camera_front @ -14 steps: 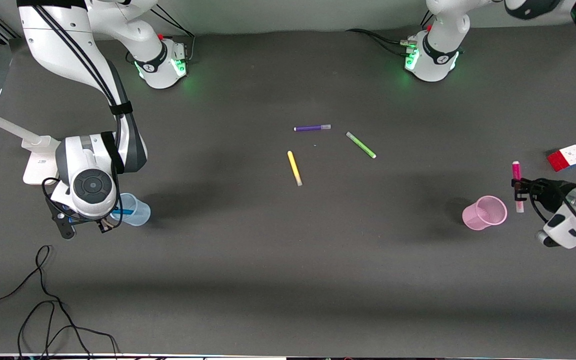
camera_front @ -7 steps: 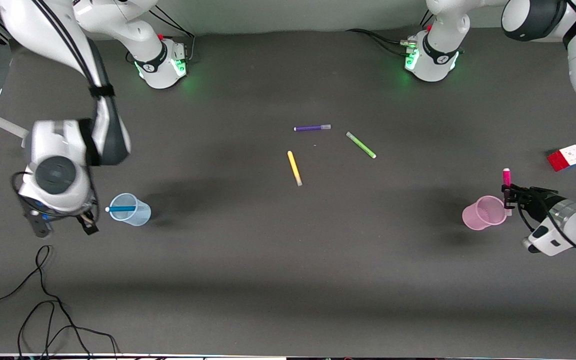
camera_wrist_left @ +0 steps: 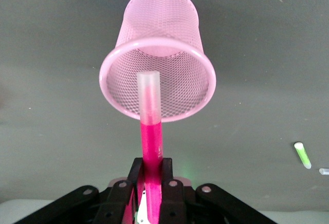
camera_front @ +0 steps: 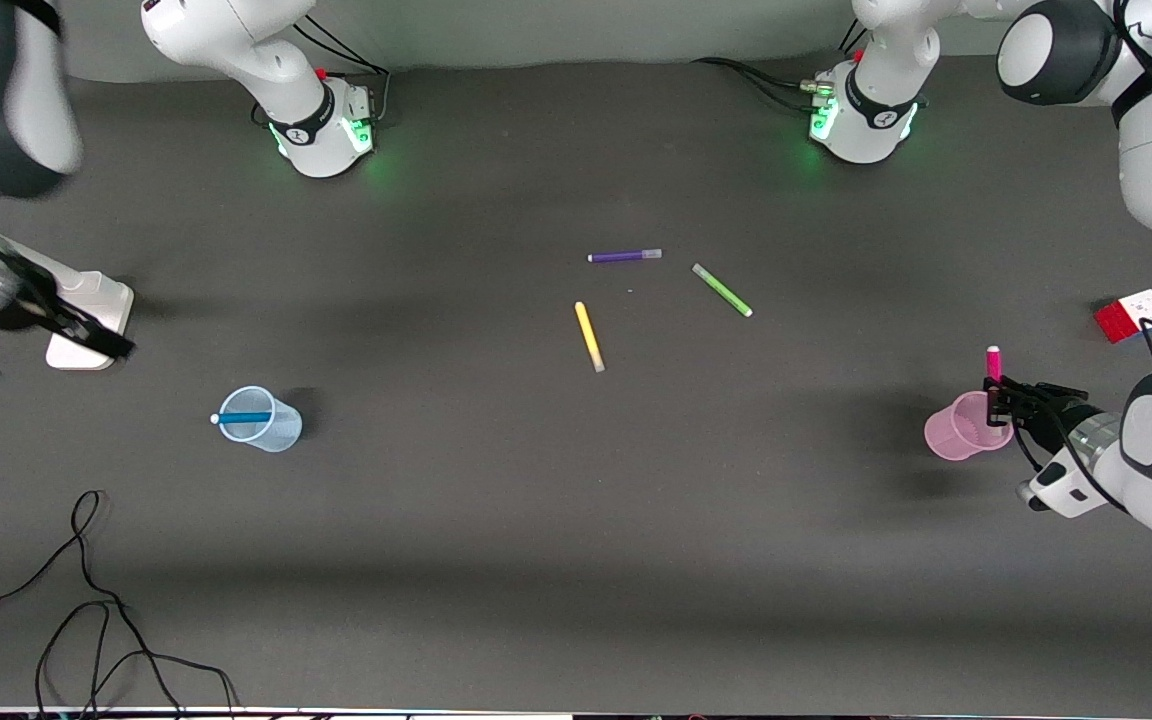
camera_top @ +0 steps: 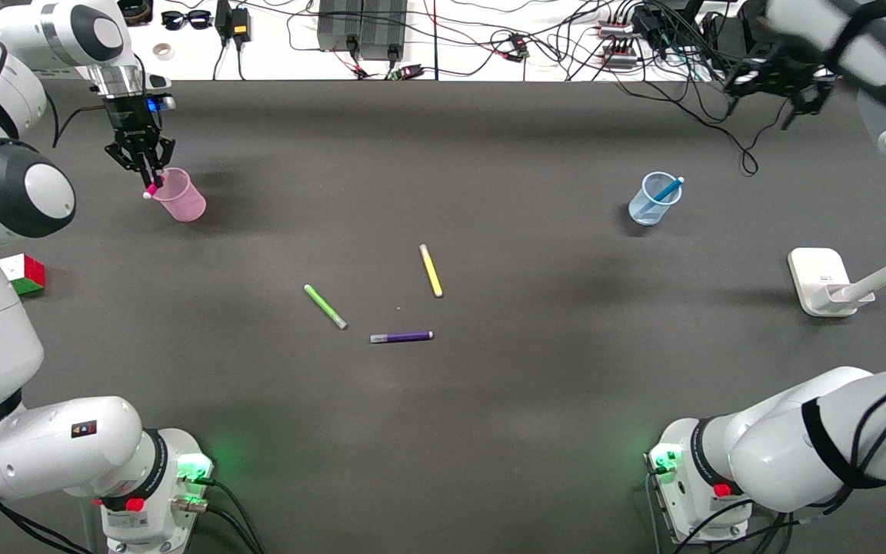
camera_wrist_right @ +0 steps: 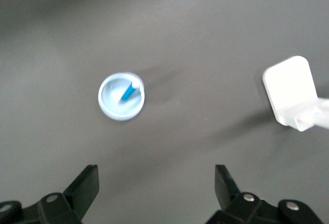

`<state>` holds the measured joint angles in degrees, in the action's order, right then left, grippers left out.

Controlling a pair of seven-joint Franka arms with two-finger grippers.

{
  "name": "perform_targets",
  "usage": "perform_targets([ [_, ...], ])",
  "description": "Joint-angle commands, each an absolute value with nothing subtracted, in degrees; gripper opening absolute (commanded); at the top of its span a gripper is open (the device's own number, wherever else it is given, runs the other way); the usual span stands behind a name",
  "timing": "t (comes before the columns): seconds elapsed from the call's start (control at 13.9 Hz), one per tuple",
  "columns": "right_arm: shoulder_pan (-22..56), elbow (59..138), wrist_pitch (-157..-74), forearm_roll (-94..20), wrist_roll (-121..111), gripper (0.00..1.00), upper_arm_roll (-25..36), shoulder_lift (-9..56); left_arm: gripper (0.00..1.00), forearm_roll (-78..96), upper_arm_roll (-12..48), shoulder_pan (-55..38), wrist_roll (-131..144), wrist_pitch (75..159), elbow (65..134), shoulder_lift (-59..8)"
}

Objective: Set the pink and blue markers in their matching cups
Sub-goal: 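Drop the blue marker into the blue cup while the left gripper lowers the pink marker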

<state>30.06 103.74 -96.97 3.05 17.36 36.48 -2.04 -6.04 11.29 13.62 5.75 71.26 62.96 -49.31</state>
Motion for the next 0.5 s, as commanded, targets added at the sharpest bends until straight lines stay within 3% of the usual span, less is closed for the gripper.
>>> perform_targets([
  [0.0, 30.32, 103.98, -93.96, -0.53, 4.86, 1.0, 38.23, -5.1, 0.0, -6.33, 10.9, 12.57, 7.38, 72.42, 61.08, -50.89],
  [0.22, 30.06, 102.92, -93.78, -0.62, 4.58, 1.0, 38.06, -4.57, 0.01, -6.33, 10.9, 12.3, 8.09, 73.48, 61.26, -51.5],
  [0.29, 29.45, 102.92, -93.0, -0.62, 4.31, 1.0, 37.45, -4.57, 0.15, -6.33, 10.9, 12.3, 8.09, 73.56, 61.26, -51.5],
  [0.36, 26.83, 102.92, -92.21, -0.53, 4.22, 1.0, 34.83, -4.66, 0.4, -6.33, 10.9, 12.3, 8.09, 73.83, 61.26, -51.5],
  [0.43, 21.93, 102.92, -92.28, 0.08, 4.22, 1.0, 28.19, -4.66, 0.76, -6.33, 10.9, 12.3, 8.0, 74.09, 61.26, -51.59],
])
